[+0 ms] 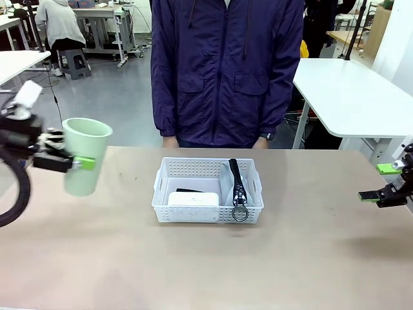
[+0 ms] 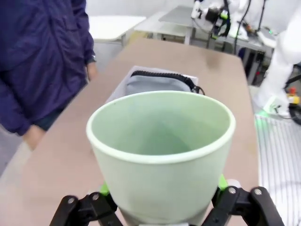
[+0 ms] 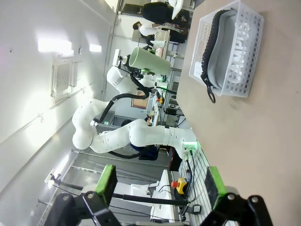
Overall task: Efficiently arrange items inside the basket to fit them all.
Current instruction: Pick up the Reusable plastic cup and place it inside the Organizing basket.
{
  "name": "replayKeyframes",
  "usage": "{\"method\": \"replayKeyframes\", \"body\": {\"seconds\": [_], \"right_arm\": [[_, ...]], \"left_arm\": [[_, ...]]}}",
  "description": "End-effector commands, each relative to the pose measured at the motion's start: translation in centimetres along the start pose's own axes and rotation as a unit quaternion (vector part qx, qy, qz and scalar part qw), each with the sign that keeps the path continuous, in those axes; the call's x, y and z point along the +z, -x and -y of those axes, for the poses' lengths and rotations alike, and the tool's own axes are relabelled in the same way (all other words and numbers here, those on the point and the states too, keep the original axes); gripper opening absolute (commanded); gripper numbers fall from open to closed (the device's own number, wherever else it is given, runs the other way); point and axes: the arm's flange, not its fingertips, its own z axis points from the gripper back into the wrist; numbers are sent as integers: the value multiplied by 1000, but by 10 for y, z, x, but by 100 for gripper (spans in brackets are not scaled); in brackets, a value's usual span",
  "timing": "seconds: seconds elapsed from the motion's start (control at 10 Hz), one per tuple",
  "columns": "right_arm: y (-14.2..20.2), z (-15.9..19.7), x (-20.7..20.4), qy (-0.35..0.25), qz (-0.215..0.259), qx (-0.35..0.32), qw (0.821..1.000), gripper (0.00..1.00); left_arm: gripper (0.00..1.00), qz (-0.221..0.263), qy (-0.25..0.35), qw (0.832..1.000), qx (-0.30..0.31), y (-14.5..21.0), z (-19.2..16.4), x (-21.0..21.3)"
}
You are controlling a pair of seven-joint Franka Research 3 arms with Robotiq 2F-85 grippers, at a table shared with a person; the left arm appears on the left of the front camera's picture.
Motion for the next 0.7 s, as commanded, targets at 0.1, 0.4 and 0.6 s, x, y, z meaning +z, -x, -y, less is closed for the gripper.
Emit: {"method": "replayKeyframes", "body": {"seconds": [0.1,0.4,0.6], "right_arm": [[4,-2,2,-2,-7,9,1000,100],[4,-2,2,-2,-7,9,1000,100],[4,-2,2,-2,-7,9,1000,100]], "left_arm": [[0,-98,-13,993,-66,-74,5,-99],[0,-212,26,949,-232,-83,40,-197],[0,-261,0,922,-287,-90,32,-245]]}}
